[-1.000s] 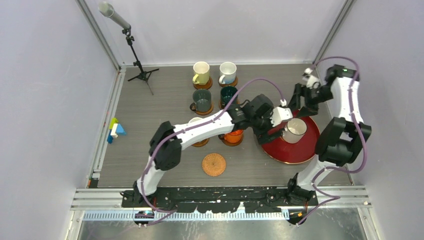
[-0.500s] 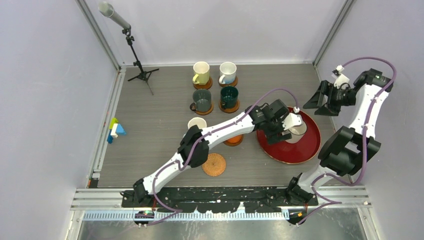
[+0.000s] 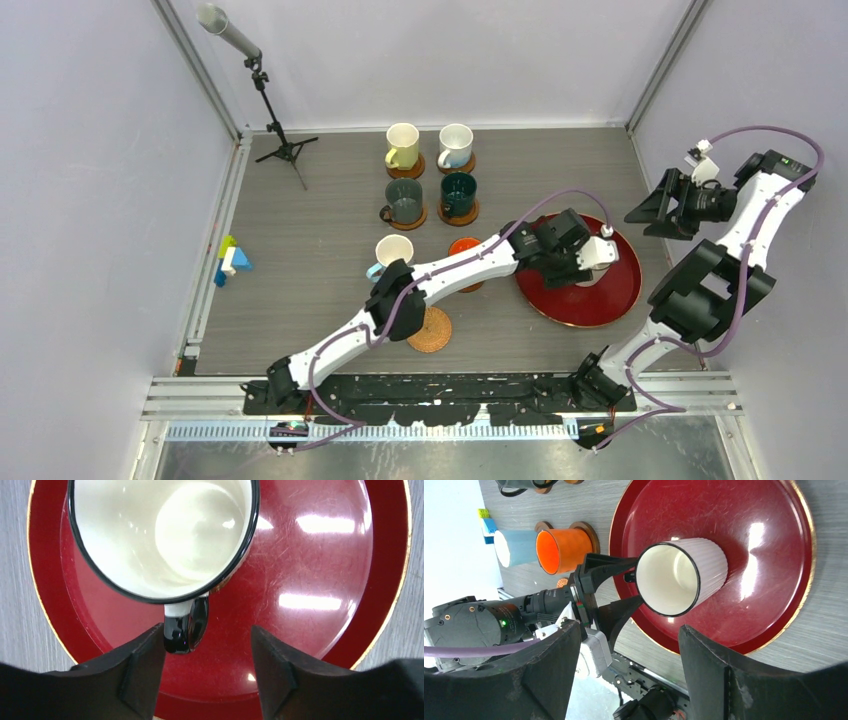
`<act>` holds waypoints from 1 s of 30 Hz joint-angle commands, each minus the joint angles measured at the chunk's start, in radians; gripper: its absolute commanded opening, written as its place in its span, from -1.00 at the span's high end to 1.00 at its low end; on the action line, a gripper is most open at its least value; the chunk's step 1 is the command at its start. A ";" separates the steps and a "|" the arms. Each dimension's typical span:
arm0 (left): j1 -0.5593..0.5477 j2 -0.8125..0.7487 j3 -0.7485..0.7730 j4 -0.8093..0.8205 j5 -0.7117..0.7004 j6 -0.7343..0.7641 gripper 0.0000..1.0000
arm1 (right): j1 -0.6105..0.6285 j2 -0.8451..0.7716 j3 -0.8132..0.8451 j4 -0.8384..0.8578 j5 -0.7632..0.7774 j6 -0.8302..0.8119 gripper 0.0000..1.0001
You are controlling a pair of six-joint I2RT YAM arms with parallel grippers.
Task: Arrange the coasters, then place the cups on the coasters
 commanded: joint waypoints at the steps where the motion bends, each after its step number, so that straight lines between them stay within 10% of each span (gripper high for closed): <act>1: -0.012 0.037 0.090 0.039 -0.017 0.016 -0.16 | -0.026 0.002 0.072 -0.161 -0.049 -0.098 -0.52; 12: -0.013 0.071 0.119 0.110 -0.038 0.014 0.33 | -0.057 0.008 0.101 -0.189 -0.042 -0.119 -0.52; 18: -0.010 0.033 0.093 0.148 -0.053 -0.025 1.00 | -0.057 -0.005 0.098 -0.190 -0.040 -0.119 -0.52; 30: 0.003 -0.277 -0.093 0.155 -0.012 -0.109 1.00 | -0.007 -0.054 0.057 -0.113 -0.044 -0.017 -0.52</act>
